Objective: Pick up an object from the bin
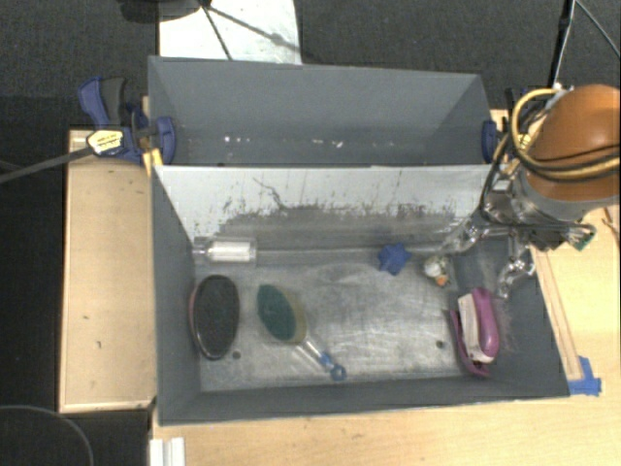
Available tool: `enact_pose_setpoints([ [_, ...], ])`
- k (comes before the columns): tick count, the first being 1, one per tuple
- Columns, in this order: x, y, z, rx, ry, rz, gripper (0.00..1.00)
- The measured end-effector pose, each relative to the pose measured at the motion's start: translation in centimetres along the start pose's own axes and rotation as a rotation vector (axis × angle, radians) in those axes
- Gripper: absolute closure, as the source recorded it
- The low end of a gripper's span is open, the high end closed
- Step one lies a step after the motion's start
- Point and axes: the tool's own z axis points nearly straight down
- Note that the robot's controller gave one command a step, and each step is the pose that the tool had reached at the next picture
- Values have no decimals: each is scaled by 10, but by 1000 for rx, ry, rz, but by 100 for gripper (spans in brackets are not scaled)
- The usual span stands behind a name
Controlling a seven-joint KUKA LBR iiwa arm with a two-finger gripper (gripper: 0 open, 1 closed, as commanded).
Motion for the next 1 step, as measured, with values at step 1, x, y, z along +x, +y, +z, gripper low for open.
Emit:
enact_pose_setpoints([
  [1,-13,4,51,-12,-21,-500,0],
])
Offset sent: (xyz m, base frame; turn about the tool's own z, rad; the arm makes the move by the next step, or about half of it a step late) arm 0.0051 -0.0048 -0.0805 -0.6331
